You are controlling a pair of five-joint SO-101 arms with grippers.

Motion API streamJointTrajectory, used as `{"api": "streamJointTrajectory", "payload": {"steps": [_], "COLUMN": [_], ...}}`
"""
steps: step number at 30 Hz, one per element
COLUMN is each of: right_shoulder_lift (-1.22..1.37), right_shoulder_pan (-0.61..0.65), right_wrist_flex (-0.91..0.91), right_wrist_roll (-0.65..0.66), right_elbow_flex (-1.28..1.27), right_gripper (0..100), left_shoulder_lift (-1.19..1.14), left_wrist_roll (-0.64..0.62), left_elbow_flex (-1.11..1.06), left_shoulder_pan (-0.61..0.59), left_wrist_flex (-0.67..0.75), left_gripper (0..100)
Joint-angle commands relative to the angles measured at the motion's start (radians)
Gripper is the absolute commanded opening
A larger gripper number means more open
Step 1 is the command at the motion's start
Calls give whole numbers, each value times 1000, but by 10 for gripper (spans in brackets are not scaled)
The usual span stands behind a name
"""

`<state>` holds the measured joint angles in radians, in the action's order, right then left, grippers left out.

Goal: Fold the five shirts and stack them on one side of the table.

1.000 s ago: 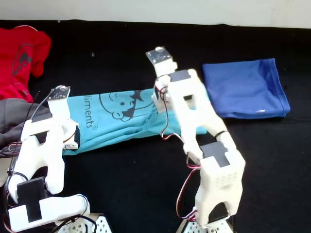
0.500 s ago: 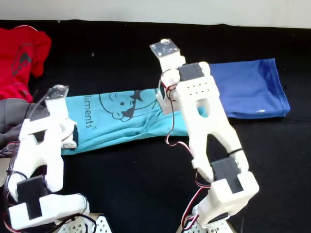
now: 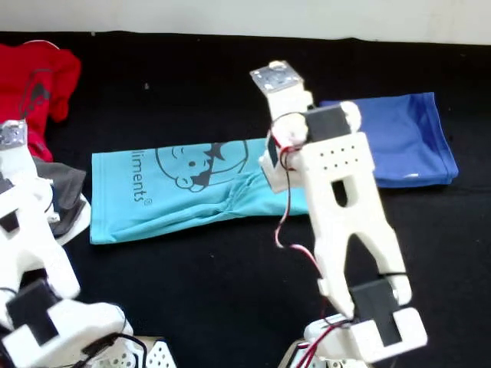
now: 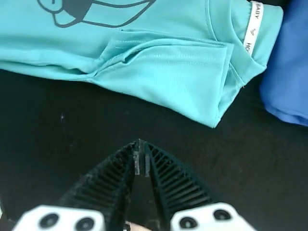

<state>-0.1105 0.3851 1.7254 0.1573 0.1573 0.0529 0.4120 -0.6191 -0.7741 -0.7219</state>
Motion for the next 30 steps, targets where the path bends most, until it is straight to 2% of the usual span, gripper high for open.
{"api": "streamJointTrajectory", "payload": {"steps": [1,6,12,17,25,30], "right_shoulder_lift": [-113,-257,-404,-510,-616,-627], "right_shoulder_pan": [-51,-203,-389,-429,-455,-561], "right_wrist_flex": [38,35,-65,-209,-418,-575], "right_wrist_roll": [46,120,181,183,183,183], "right_elbow_flex": [10,-165,-409,-644,-929,-1073], "right_gripper": [6,6,6,6,6,6], "left_shoulder_lift": [-128,-351,-587,-628,-628,-628], "left_wrist_roll": [74,196,199,169,150,150], "left_elbow_flex": [74,318,713,932,1198,1331], "left_shoulder_pan": [-73,-269,-430,-435,-340,-232], "left_wrist_flex": [137,204,163,-149,-583,-887], "left_gripper": [8,8,8,8,10,10]}}
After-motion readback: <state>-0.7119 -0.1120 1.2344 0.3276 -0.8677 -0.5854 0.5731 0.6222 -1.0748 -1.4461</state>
